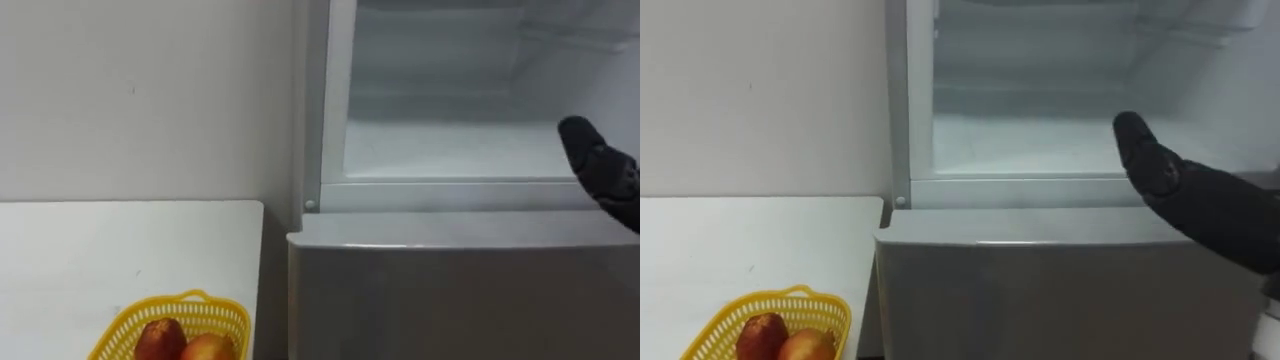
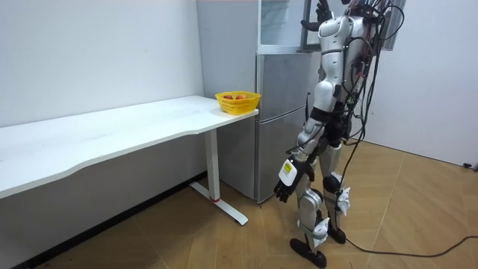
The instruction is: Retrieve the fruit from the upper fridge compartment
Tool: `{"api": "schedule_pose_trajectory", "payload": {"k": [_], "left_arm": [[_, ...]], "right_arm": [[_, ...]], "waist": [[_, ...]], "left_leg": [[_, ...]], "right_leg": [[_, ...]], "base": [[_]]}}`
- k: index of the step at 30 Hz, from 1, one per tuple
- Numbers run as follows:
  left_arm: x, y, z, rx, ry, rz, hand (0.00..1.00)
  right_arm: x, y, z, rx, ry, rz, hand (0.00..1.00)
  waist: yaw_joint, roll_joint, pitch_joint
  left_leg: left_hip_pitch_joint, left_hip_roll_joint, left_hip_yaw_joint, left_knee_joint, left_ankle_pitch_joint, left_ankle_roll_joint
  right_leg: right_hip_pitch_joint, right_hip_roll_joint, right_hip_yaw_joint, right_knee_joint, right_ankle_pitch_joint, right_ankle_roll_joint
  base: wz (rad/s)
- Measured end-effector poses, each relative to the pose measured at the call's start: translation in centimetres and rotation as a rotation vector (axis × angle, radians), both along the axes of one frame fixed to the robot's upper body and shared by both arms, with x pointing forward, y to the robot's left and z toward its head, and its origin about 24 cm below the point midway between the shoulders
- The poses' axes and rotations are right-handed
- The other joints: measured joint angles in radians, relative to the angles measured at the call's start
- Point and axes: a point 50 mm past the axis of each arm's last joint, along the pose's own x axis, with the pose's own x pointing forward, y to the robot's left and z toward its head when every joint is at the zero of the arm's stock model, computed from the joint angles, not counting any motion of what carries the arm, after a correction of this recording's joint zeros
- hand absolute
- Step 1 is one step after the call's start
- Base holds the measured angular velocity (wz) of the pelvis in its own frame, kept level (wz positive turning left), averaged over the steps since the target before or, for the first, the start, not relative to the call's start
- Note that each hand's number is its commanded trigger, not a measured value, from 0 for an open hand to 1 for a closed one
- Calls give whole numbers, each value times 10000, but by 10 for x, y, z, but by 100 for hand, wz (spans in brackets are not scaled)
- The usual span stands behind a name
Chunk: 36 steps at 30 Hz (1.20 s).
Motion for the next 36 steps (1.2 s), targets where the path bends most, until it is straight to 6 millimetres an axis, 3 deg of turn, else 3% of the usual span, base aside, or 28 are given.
{"api": "schedule_pose_trajectory", "payload": {"k": [6,13,22,28,33,36], "left_arm": [[-4,1,1,151,-41,382,0],[-9,1,1,193,47,458,0],[-1,2,2,252,-276,376,0],[-5,3,2,370,69,440,0],[-6,4,2,452,206,485,0],[-3,5,3,499,137,481,0]], "right_arm": [[-3,-16,-29,223,1492,-838,0],[-6,-25,-32,422,1839,-1029,0],[-6,-32,-40,448,2174,-1462,0],[-8,-30,-44,150,2492,-1593,0],[-7,-31,-47,127,2857,-1662,0],[-6,-33,-60,253,3509,-1704,0]], "waist": [[-145,20,-17],[-283,105,-66],[-278,211,-25],[-244,316,-18],[-256,322,-33],[-255,248,-52]], "left_leg": [[-7,33,79,-27,0,0],[-14,29,215,-15,0,-1],[-5,16,301,-11,-2,2],[-5,26,311,-38,-4,2],[-32,29,305,-43,-4,2],[-29,35,310,-46,-3,4]], "right_leg": [[-75,-4,19,17,11,-18],[-112,18,112,18,11,-18],[-117,13,252,16,11,-18],[-117,13,257,25,12,-19],[-172,12,251,84,12,-19],[-228,14,257,172,11,-18]], "base": [[-6],[-2],[-1],[0],[0],[-1]]}}
